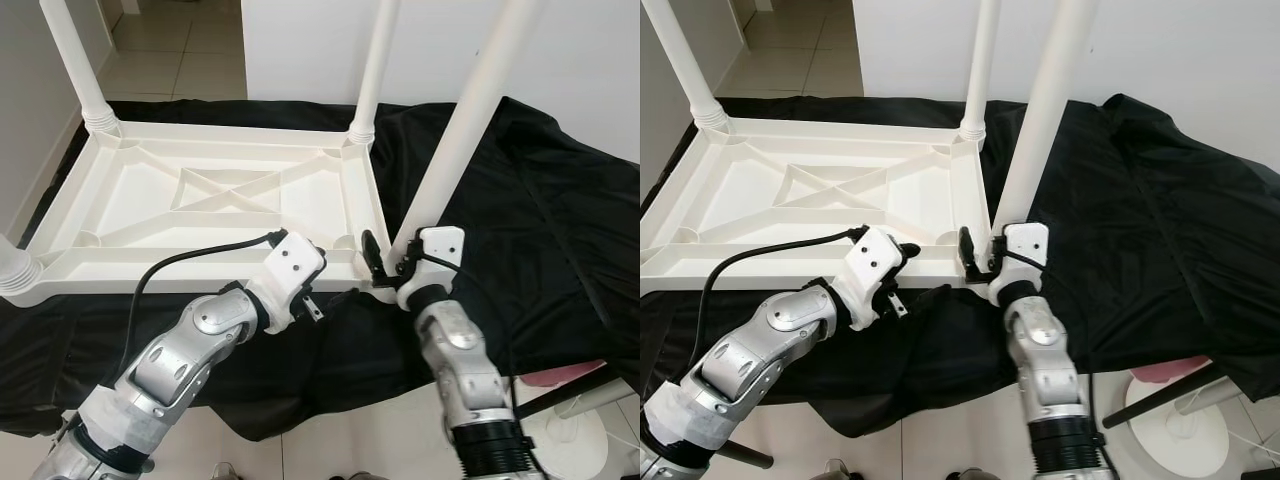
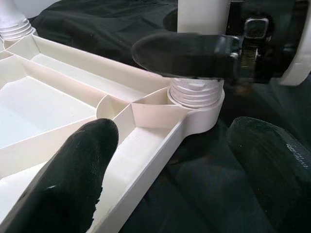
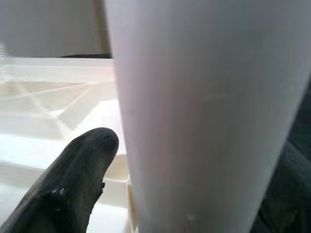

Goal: Building children table

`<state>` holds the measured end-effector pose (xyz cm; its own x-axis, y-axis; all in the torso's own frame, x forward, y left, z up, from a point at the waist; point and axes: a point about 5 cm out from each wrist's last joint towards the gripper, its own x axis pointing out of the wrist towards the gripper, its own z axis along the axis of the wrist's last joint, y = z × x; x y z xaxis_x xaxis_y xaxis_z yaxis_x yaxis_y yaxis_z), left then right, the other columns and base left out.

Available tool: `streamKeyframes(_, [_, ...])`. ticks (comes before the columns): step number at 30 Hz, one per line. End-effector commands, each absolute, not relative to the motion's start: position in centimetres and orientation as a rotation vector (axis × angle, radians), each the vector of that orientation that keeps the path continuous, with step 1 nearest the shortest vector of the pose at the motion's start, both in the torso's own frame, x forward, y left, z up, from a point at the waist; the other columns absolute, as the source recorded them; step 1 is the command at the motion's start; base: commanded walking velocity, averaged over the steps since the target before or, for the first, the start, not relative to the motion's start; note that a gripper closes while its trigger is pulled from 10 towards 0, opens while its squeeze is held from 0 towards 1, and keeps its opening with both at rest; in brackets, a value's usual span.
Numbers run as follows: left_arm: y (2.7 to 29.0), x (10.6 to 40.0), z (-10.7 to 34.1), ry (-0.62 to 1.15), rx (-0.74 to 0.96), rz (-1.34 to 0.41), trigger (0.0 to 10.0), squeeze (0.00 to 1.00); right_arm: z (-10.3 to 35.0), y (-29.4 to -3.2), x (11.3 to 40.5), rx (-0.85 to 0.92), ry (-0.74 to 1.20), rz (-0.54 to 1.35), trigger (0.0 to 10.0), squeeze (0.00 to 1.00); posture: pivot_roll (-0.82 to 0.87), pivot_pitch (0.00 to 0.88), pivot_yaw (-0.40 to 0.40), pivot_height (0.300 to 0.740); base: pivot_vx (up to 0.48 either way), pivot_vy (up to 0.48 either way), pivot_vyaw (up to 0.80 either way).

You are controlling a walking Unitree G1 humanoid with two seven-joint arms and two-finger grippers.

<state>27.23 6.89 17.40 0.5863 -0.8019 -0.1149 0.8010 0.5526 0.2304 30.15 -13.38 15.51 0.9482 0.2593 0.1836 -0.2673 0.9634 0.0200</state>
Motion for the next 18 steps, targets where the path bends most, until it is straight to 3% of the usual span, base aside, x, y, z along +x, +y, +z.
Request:
streamKeyframes(1, [6.3, 26.4, 16.7, 0.03, 0.276, -1.09, 10.0, 0.0, 14.9, -13.8, 30.1, 0.052, -0.164, 0.295, 10.0, 0.0, 0.0, 0.048, -0.076, 0.74, 0.0, 0.0, 0.0])
streamKeyframes(14, [5.3, 26.0, 16.4, 0.022, 0.269, -1.121, 10.0, 0.0, 14.3, -15.1, 31.2, -0.053, -0.135, 0.523, 10.0, 0.0, 0.0, 0.036, -0.067, 0.74, 0.0, 0.0, 0.0])
streamKeyframes(15, [5.0, 26.0, 16.2, 0.019, 0.249, -1.121, 10.0, 0.0, 14.1, -15.3, 31.5, -0.055, -0.13, 0.537, 4.5, 0.0, 0.0, 0.037, -0.065, 0.74, 0.0, 0.0, 0.0])
streamKeyframes(16, [5.0, 26.0, 16.2, 0.019, 0.249, -1.121, 10.0, 0.0, 14.1, -15.3, 31.5, -0.055, -0.13, 0.537, 4.5, 0.0, 0.0, 0.037, -0.065, 0.74, 0.0, 0.0, 0.0])
streamKeyframes(17, [4.6, 25.9, 16.0, 0.016, 0.241, -1.12, 10.0, 0.0, 14.0, -15.5, 31.7, -0.053, -0.124, 0.548, 0.0, 0.0, 0.0, 0.038, -0.065, 0.74, 0.0, 0.0, 0.0])
streamKeyframes(18, [4.6, 25.9, 16.0, 0.016, 0.241, -1.12, 10.0, 0.0, 14.0, -15.5, 31.7, -0.053, -0.124, 0.548, 0.0, 0.0, 0.0, 0.038, -0.065, 0.74, 0.0, 0.0, 0.0])
